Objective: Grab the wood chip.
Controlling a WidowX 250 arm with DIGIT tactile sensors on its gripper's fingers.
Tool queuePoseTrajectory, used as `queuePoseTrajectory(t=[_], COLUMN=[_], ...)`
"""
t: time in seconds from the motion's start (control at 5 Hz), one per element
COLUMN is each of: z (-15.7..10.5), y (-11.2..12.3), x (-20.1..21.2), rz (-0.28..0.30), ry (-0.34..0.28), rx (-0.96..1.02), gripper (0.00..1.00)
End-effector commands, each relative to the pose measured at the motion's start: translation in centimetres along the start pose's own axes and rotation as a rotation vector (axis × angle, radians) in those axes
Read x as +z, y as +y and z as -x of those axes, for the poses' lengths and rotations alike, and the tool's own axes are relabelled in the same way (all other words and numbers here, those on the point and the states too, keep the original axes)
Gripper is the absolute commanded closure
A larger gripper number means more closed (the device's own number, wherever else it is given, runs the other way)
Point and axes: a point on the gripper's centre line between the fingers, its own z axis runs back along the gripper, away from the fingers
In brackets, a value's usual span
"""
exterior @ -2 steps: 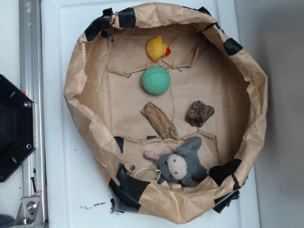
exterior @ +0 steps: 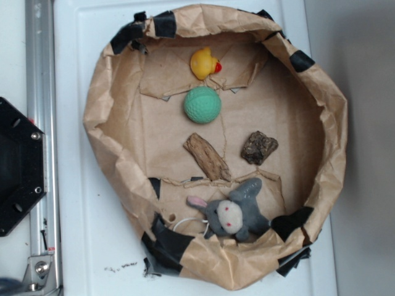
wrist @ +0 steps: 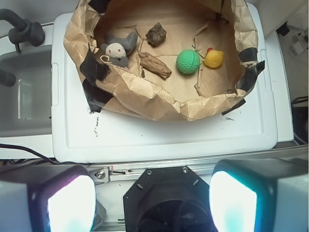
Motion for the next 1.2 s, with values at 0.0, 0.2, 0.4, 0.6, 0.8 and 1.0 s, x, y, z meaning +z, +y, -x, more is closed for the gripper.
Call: queuePoseTrajectory(t=[0.0, 0.2, 0.4, 0.6, 0.8, 1.0], z=[-9.2, -12.2, -13.8, -13.8, -13.8, -13.8], y=[1.6, 1.8, 2.7, 2.7, 2.7, 2.7], x=[-4.8, -7.0, -12.7, -12.7, -12.7, -12.7], rz=[0.077, 0.117, 0.13, 0.13, 0.13, 0.13], ry=[-0.415, -0.349, -0.207, -0.207, -0.207, -0.207], rx=[-0.164, -0.247, -0.276, -0.276, -0.276, -0.276], gripper=[0.0, 0.0, 0.0, 0.0, 0.0, 0.0])
